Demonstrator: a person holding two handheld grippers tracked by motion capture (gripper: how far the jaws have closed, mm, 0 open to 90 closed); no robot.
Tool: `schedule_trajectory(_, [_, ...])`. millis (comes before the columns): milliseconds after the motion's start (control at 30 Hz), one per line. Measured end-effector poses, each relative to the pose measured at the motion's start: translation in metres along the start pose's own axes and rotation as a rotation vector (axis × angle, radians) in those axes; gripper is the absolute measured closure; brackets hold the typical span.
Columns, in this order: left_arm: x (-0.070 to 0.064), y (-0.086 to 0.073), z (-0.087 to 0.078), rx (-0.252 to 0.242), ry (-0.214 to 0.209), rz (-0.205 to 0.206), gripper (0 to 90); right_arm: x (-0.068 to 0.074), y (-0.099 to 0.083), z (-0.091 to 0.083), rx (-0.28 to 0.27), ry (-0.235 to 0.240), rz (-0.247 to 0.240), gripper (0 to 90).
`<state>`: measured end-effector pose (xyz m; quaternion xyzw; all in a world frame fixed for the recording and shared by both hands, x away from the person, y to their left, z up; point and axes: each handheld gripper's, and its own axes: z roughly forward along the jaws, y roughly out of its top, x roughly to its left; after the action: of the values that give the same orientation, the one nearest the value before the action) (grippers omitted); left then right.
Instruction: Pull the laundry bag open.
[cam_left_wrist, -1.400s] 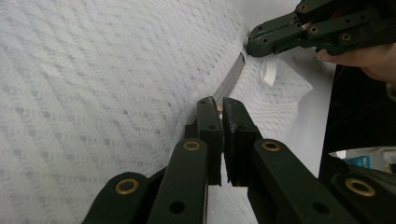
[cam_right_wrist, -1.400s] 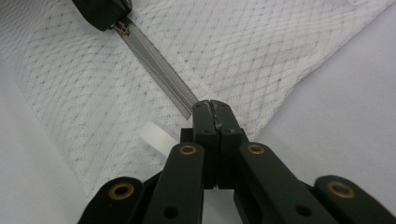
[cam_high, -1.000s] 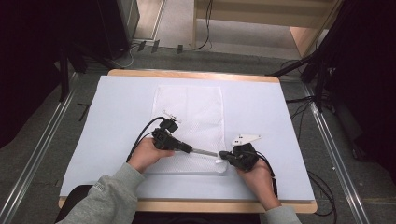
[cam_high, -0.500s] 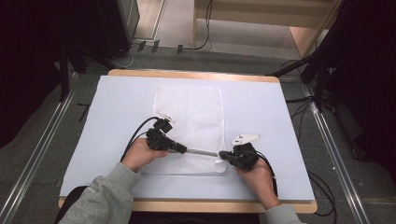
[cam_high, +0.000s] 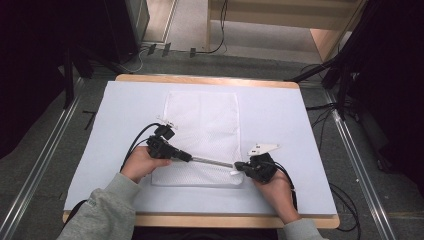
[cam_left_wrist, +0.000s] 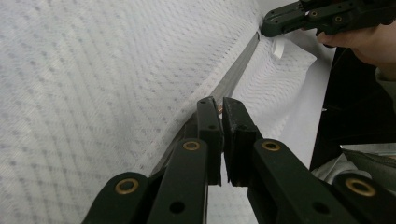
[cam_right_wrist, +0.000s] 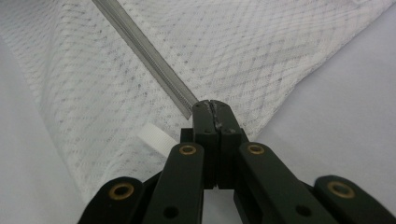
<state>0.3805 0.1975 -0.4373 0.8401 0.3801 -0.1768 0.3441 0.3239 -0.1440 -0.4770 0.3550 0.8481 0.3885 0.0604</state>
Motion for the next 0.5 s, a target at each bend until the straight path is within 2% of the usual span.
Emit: schedule_trajectory(500, [0.012, -0.016, -0.023, 0.000, 0.021, -0.032, 88.0, 0.000, 0.000, 0.000, 0.001, -0.001, -0.009, 90.0])
